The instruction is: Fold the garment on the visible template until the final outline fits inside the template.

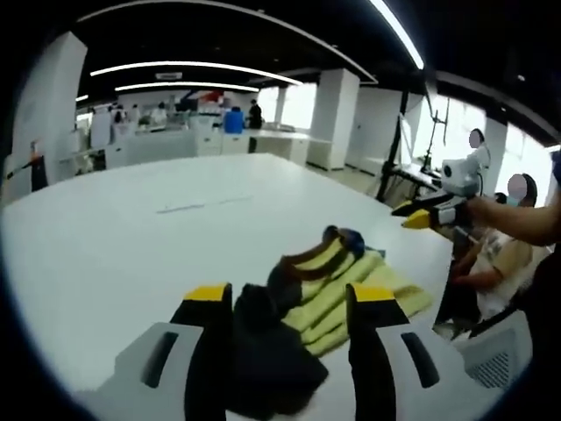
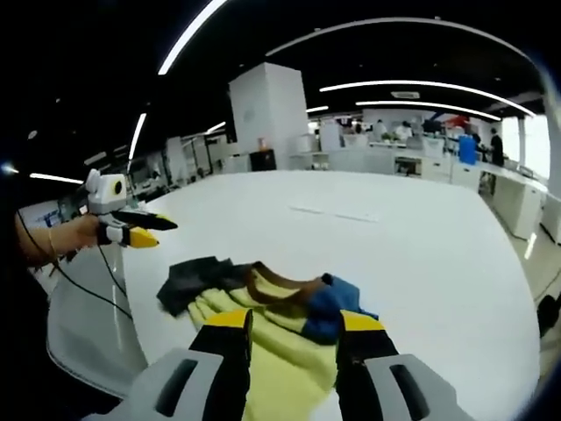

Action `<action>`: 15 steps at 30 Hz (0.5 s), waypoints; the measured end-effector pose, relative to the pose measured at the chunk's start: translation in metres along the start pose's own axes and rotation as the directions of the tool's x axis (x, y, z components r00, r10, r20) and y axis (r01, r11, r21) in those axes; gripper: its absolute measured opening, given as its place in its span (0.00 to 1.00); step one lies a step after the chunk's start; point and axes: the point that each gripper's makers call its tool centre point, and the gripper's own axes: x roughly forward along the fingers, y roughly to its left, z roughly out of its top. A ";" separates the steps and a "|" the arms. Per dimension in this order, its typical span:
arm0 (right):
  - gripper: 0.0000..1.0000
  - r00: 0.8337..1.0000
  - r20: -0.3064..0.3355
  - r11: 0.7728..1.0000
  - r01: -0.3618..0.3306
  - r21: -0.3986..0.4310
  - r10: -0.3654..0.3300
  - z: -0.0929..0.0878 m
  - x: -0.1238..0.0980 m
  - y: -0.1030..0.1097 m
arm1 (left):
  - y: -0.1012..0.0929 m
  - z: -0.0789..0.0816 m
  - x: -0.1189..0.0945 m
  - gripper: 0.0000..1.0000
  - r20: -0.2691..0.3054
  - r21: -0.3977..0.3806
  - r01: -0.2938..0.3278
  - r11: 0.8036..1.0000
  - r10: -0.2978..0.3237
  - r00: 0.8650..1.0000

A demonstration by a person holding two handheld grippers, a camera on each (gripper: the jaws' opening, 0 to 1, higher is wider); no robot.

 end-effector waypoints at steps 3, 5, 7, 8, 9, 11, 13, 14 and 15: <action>0.29 1.000 0.008 0.999 0.005 0.033 -0.005 -0.001 0.005 -0.009 | 0.003 -0.004 0.009 0.44 -0.006 -0.007 0.012 1.000 -0.012 1.000; 0.28 1.000 0.010 0.998 0.003 0.055 -0.004 -0.002 0.009 -0.015 | 0.003 -0.008 0.015 0.40 -0.017 -0.007 0.019 1.000 -0.019 1.000; 0.26 1.000 0.010 0.998 0.003 0.070 -0.004 -0.002 0.013 -0.020 | 0.003 -0.014 0.021 0.37 -0.035 0.000 0.021 1.000 -0.021 0.999; 0.26 1.000 0.013 0.997 0.005 0.073 -0.006 -0.002 0.015 -0.023 | 0.004 -0.016 0.023 0.37 -0.042 0.004 0.021 1.000 -0.021 0.999; 0.25 1.000 0.012 0.997 0.007 0.075 -0.008 -0.002 0.016 -0.025 | 0.004 -0.019 0.026 0.36 -0.055 0.008 0.021 1.000 -0.021 0.998; 0.24 1.000 0.008 0.997 0.009 0.077 -0.009 -0.003 0.018 -0.029 | 0.005 -0.025 0.031 0.34 -0.074 0.020 0.020 1.000 -0.019 0.997; 0.22 1.000 -0.002 0.997 0.008 0.074 -0.008 -0.006 0.023 -0.033 | 0.008 -0.032 0.038 0.31 -0.098 0.028 0.018 0.999 -0.015 0.995; 0.21 1.000 -0.009 0.997 0.007 0.071 -0.006 -0.007 0.024 -0.035 | 0.009 -0.035 0.040 0.30 -0.106 0.027 0.019 0.999 -0.016 0.994; 0.20 1.000 -0.019 0.998 0.007 0.066 -0.005 -0.010 0.027 -0.037 | 0.010 -0.038 0.044 0.29 -0.114 0.031 0.017 0.999 -0.013 0.993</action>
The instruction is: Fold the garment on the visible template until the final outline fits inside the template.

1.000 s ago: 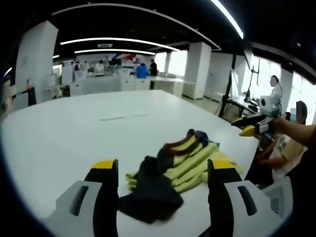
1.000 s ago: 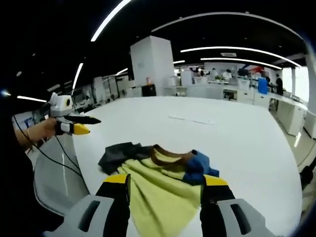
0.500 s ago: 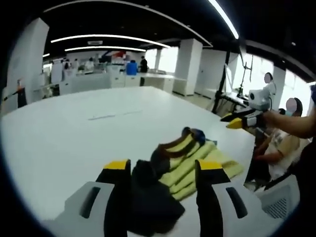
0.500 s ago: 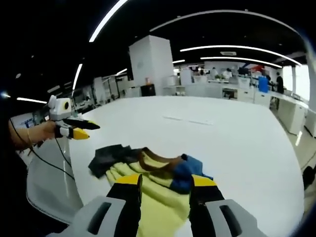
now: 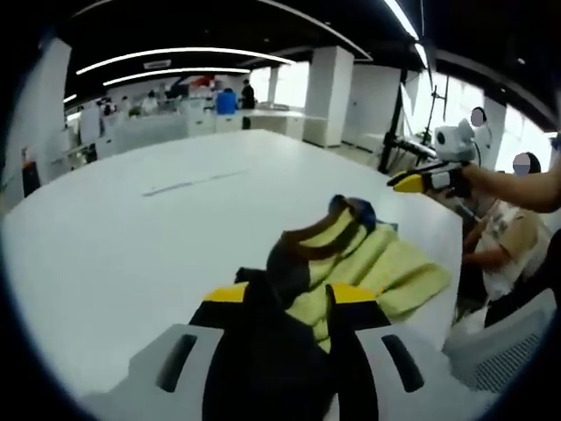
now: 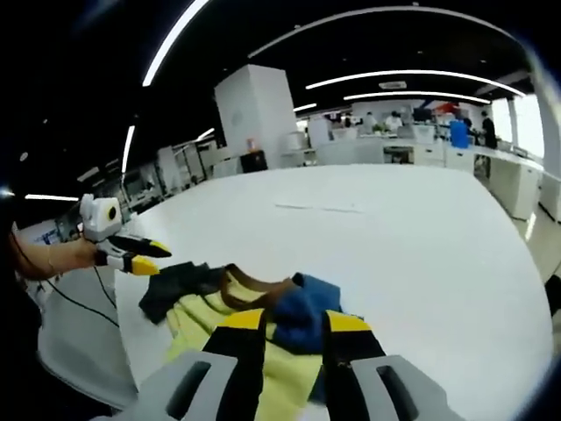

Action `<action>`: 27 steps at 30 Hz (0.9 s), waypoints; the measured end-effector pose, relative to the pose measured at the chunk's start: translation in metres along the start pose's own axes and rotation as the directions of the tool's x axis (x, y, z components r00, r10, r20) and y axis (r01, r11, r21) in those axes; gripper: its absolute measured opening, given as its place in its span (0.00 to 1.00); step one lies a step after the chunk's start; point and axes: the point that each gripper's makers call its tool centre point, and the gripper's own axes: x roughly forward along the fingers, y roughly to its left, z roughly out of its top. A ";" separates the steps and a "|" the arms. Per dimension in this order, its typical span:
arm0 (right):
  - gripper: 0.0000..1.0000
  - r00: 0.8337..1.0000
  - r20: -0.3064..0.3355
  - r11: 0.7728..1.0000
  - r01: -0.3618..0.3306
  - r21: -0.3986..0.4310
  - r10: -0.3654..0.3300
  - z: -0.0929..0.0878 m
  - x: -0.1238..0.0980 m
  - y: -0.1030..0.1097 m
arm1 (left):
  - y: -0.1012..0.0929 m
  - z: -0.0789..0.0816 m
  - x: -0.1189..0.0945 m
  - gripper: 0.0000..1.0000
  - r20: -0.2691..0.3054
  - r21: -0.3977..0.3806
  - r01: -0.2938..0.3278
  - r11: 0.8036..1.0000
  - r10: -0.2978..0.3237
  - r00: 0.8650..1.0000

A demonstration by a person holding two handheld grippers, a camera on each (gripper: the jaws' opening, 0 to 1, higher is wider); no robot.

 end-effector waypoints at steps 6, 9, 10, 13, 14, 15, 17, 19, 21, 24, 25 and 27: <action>0.17 0.999 -0.045 1.000 -0.014 -0.011 0.013 -0.011 0.014 -0.007 | 0.003 -0.008 0.014 0.26 -0.028 0.003 -0.006 1.000 0.006 1.000; 0.17 0.998 -0.063 1.000 -0.020 -0.003 0.020 -0.016 0.021 -0.010 | 0.004 -0.011 0.019 0.26 -0.040 0.010 -0.007 1.000 0.007 0.999; 0.16 0.998 -0.067 1.000 -0.022 0.002 0.022 -0.018 0.023 -0.011 | 0.004 -0.012 0.021 0.25 -0.045 0.011 -0.006 1.000 0.007 0.999; 0.13 0.997 -0.071 0.999 -0.025 0.022 0.027 -0.020 0.028 -0.014 | 0.006 -0.019 0.027 0.22 -0.076 0.023 -0.019 1.000 0.021 0.997; 0.13 0.997 -0.073 0.999 -0.027 0.028 0.029 -0.020 0.029 -0.015 | 0.007 -0.020 0.027 0.22 -0.080 0.022 -0.022 1.000 0.024 0.997; 0.11 0.997 -0.074 0.999 -0.033 0.034 0.035 -0.021 0.030 -0.015 | 0.007 -0.021 0.029 0.22 -0.082 0.019 -0.024 1.000 0.026 0.996; 0.09 0.996 -0.079 0.999 -0.036 0.035 0.039 -0.023 0.032 -0.016 | 0.008 -0.025 0.030 0.19 -0.095 0.013 -0.032 0.999 0.033 0.995; 0.07 0.995 -0.087 0.998 -0.041 0.043 0.045 -0.026 0.034 -0.016 | 0.009 -0.029 0.031 0.15 -0.102 0.018 -0.037 0.999 0.039 0.994; 0.05 0.995 -0.087 0.997 -0.050 0.054 0.055 -0.028 0.037 -0.017 | 0.009 -0.031 0.031 0.11 -0.102 0.004 -0.041 0.999 0.041 0.994; 0.03 0.995 -0.082 0.996 -0.051 0.073 0.057 -0.029 0.039 -0.019 | 0.009 -0.035 0.032 0.06 -0.108 0.000 -0.051 0.999 0.051 0.993; 0.01 0.995 -0.081 0.995 -0.052 0.080 0.059 -0.029 0.040 -0.019 | 0.010 -0.036 0.032 0.05 -0.110 0.001 -0.054 0.999 0.054 0.992; 0.00 0.995 -0.080 0.994 -0.059 0.090 0.066 -0.029 0.040 -0.017 | 0.012 -0.035 0.032 0.02 -0.108 -0.002 -0.069 0.998 0.069 0.992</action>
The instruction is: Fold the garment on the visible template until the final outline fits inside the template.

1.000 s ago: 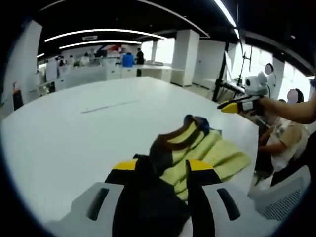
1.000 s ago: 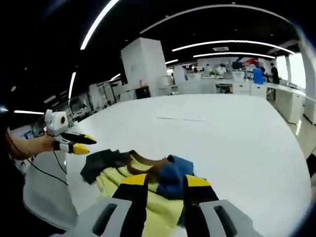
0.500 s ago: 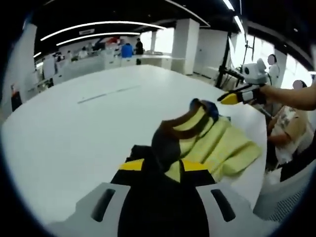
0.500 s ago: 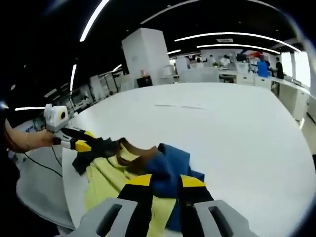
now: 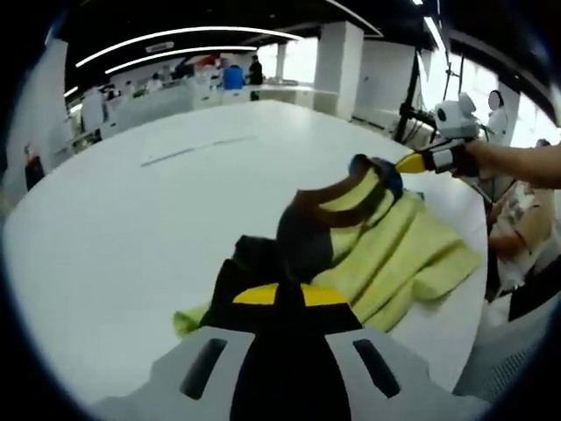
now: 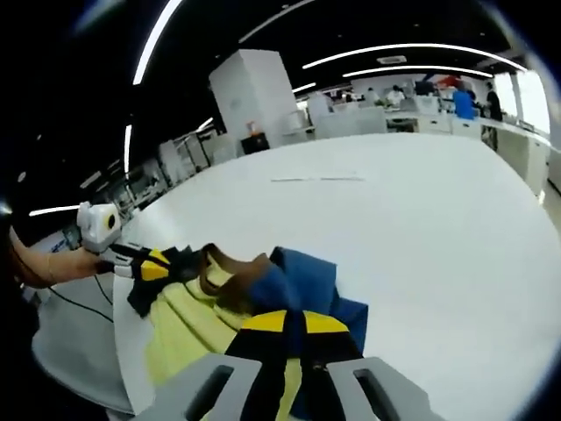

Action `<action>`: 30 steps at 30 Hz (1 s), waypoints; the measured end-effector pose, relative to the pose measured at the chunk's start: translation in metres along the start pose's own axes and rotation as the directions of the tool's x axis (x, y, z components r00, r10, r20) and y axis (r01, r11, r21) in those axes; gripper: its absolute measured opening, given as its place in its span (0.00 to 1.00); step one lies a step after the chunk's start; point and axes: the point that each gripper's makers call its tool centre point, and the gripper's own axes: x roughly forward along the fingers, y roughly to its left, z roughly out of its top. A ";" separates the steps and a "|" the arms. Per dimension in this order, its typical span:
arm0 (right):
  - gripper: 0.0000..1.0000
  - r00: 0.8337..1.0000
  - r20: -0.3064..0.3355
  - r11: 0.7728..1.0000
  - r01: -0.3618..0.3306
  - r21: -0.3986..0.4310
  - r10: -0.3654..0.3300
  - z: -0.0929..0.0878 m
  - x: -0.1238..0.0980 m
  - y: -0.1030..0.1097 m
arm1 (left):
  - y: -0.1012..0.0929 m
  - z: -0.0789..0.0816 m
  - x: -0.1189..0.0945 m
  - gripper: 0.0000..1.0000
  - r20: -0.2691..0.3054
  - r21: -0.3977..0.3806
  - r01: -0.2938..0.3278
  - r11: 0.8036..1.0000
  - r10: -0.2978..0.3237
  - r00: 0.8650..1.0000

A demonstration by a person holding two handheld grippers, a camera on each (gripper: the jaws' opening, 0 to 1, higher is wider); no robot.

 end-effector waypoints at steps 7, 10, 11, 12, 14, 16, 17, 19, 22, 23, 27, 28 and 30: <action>0.00 1.000 0.009 1.000 -0.014 0.012 0.014 0.003 -0.004 0.004 | 0.003 0.008 -0.004 0.00 0.051 -0.024 -0.022 0.999 0.024 0.998; 0.00 0.999 0.030 1.000 -0.025 0.006 0.025 0.009 -0.009 0.009 | 0.002 0.016 -0.009 0.00 0.080 -0.036 -0.021 0.999 0.023 0.997; 0.00 0.999 0.035 1.000 -0.027 0.007 0.026 0.011 -0.010 0.010 | 0.002 0.019 -0.010 0.00 0.091 -0.034 -0.021 0.999 0.024 0.996; 0.00 0.999 0.041 0.999 -0.032 0.009 0.032 0.014 -0.011 0.011 | 0.002 0.023 -0.013 0.00 0.104 -0.037 -0.020 0.999 0.023 0.994; 0.00 0.998 0.050 0.999 -0.035 0.006 0.035 0.018 -0.013 0.014 | 0.002 0.035 -0.018 0.00 0.150 -0.046 -0.014 0.999 0.021 0.988; 0.00 0.998 0.058 0.999 -0.039 -0.004 0.039 0.024 -0.016 0.018 | 0.003 0.043 -0.023 0.00 0.177 -0.049 -0.015 0.999 0.023 0.984; 0.00 0.997 0.060 0.999 -0.040 -0.007 0.040 0.026 -0.017 0.019 | 0.004 0.048 -0.027 0.00 0.184 -0.052 -0.015 0.999 0.024 0.983; 0.00 0.997 0.064 0.999 -0.043 -0.012 0.043 0.032 -0.020 0.022 | 0.005 0.055 -0.032 0.00 0.197 -0.056 -0.016 0.998 0.027 0.980; 0.00 0.996 0.066 0.998 -0.052 -0.030 0.053 0.041 -0.023 0.028 | 0.010 0.069 -0.041 0.00 0.236 -0.059 -0.024 0.998 0.037 0.971; 0.00 0.996 0.066 0.998 -0.052 -0.037 0.054 0.044 -0.025 0.029 | 0.012 0.076 -0.044 0.00 0.257 -0.051 -0.031 0.998 0.043 0.965; 0.00 0.994 0.088 0.996 -0.057 -0.067 0.063 0.060 -0.030 0.035 | 0.018 0.092 -0.052 0.00 0.296 -0.096 -0.007 0.995 0.035 0.955; 0.00 0.994 0.090 0.996 -0.059 -0.071 0.066 0.063 -0.030 0.037 | 0.021 0.096 -0.054 0.00 0.293 -0.088 -0.013 0.996 0.038 0.955; 0.00 0.993 0.099 0.995 -0.052 -0.086 0.060 0.069 -0.031 0.038 | 0.026 0.103 -0.057 0.00 0.289 -0.071 -0.028 0.997 0.048 0.956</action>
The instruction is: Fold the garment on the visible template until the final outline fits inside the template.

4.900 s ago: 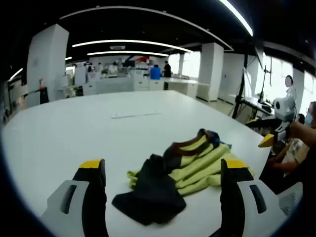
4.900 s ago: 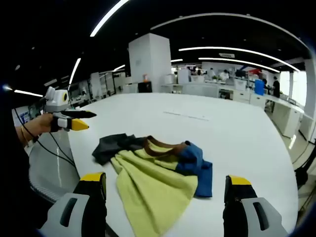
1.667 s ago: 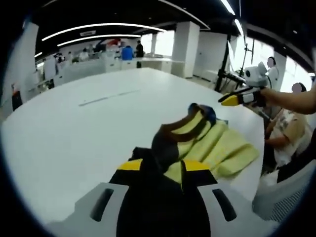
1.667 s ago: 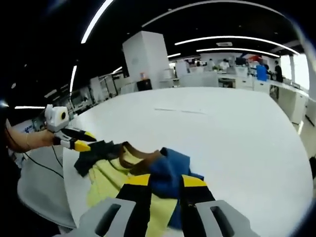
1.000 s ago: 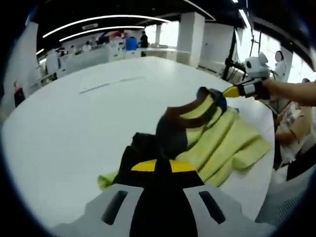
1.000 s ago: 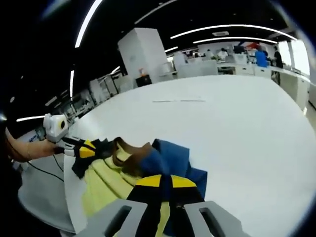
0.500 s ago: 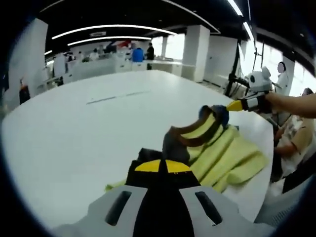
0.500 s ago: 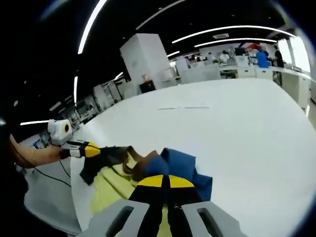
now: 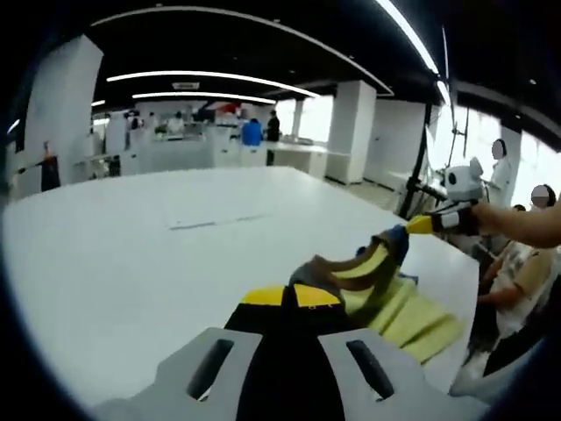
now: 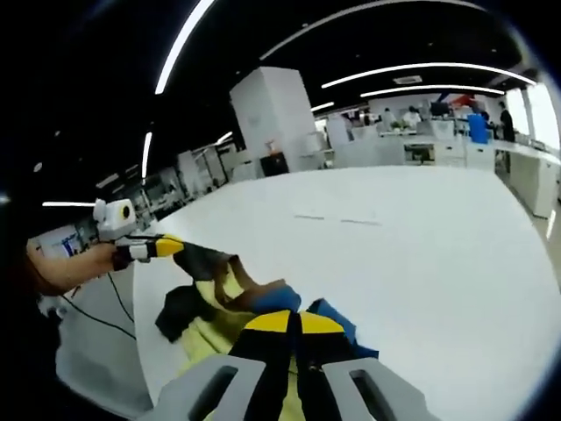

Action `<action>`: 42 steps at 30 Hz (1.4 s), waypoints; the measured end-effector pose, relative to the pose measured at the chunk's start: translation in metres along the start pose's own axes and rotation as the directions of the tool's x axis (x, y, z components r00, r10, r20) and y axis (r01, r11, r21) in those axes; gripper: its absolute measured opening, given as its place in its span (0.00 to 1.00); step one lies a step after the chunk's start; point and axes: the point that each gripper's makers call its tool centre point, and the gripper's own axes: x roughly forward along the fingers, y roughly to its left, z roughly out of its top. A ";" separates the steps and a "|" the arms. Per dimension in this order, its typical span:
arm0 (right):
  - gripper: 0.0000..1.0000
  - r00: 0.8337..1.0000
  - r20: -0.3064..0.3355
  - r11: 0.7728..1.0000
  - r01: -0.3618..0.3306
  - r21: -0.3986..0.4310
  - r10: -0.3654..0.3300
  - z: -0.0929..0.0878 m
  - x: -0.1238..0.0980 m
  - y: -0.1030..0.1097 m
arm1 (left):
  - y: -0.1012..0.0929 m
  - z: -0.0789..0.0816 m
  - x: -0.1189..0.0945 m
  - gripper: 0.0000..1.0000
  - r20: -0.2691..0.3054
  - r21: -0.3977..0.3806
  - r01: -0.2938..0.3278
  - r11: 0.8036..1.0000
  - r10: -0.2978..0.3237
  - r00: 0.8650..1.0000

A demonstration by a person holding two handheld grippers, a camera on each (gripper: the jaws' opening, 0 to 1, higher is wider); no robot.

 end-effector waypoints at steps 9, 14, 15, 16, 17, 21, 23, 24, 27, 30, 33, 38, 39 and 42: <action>0.00 0.995 0.094 0.999 0.034 -0.032 -0.031 0.048 0.002 -0.005 | 0.021 0.048 0.005 0.00 0.078 0.030 -0.029 0.999 0.027 0.997; 0.00 0.992 0.119 0.998 0.048 -0.036 -0.043 0.068 0.007 -0.010 | 0.033 0.067 0.013 0.00 0.101 0.059 -0.050 0.997 0.044 0.994; 0.00 0.991 0.126 0.998 0.054 -0.040 -0.048 0.073 0.008 -0.011 | 0.036 0.069 0.014 0.00 0.100 0.068 -0.058 0.996 0.051 0.994; 0.00 0.990 0.130 0.997 0.062 -0.041 -0.056 0.077 0.010 -0.013 | 0.040 0.071 0.017 0.00 0.099 0.084 -0.066 0.994 0.058 0.993; 0.00 0.989 0.132 0.997 0.069 -0.040 -0.063 0.079 0.011 -0.015 | 0.042 0.072 0.019 0.00 0.101 0.089 -0.069 0.994 0.060 0.993; 0.00 0.983 0.145 0.993 0.116 -0.024 -0.111 0.089 0.019 -0.026 | 0.053 0.075 0.033 0.00 0.112 0.065 -0.079 0.995 0.071 0.991; 0.00 0.979 0.157 0.991 0.137 -0.011 -0.133 0.094 0.026 -0.032 | 0.059 0.073 0.043 0.00 0.108 0.052 -0.087 0.995 0.081 0.991; 0.00 0.977 0.158 0.989 0.147 -0.006 -0.144 0.095 0.028 -0.035 | 0.061 0.073 0.046 0.00 0.105 0.051 -0.094 0.994 0.088 0.991; 0.00 0.969 0.170 0.983 0.181 0.018 -0.182 0.102 0.040 -0.049 | 0.074 0.073 0.059 0.00 0.111 0.036 -0.133 0.991 0.128 0.986; 0.00 0.960 0.186 0.978 0.209 0.024 -0.210 0.106 0.051 -0.057 | 0.083 0.073 0.067 0.00 0.117 0.043 -0.176 0.983 0.170 0.978; 0.00 0.950 0.184 0.968 0.248 0.041 -0.251 0.105 0.067 -0.067 | 0.095 0.068 0.081 0.00 0.109 0.034 -0.206 0.978 0.201 0.974; 0.00 0.937 0.182 0.954 0.287 0.080 -0.297 0.108 0.095 -0.088 | 0.117 0.050 0.100 0.00 0.054 0.047 -0.247 0.968 0.244 0.968; 0.00 0.935 0.179 0.952 0.295 0.083 -0.305 0.108 0.099 -0.092 | 0.119 0.048 0.103 0.00 0.055 0.018 -0.242 0.970 0.241 0.969; 0.00 0.933 0.139 0.942 0.322 0.096 -0.333 0.101 0.116 -0.107 | 0.127 0.045 0.111 0.00 0.057 0.009 -0.246 0.969 0.245 0.968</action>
